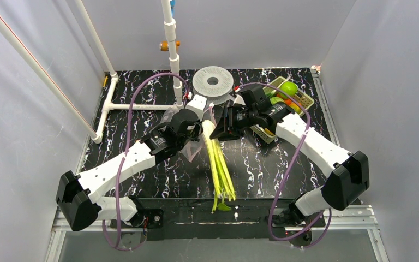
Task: Place the food in the zip-top bag and seal the zipper
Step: Place the fake vegetable in the zipper food storage bag.
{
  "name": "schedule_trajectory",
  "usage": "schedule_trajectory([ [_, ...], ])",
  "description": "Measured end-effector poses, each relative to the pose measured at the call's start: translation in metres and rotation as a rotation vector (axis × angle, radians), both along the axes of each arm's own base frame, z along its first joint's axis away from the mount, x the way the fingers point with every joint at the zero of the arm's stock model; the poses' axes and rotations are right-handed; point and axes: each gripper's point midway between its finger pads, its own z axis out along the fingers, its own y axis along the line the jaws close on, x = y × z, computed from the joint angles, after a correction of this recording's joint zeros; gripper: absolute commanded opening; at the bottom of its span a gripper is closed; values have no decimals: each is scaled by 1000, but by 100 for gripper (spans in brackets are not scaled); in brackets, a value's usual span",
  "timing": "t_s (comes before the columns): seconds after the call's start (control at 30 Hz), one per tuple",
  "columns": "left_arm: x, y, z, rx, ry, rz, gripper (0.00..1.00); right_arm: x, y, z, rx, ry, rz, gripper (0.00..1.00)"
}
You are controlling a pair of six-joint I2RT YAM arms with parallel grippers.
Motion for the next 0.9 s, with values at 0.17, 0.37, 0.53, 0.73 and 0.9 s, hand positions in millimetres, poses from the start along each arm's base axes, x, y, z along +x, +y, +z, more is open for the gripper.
schedule_trajectory([
  [0.17, -3, 3, 3, -26, -24, 1, 0, 9, -1, -5, -28, 0, -57, 1],
  [0.37, -7, -5, 12, -93, -40, -38, 0, 25, 8, -12, -50, 19, -79, 1],
  [0.53, -5, -8, 13, -124, -38, -48, 0, 42, 18, -12, -82, 22, -81, 1],
  [0.73, -8, -15, 14, -164, -24, -68, 0, 60, 13, -11, -161, -31, -113, 8],
  [0.9, -15, -23, 15, -202, 3, -103, 0, 72, 13, -22, -203, -52, -131, 16],
])
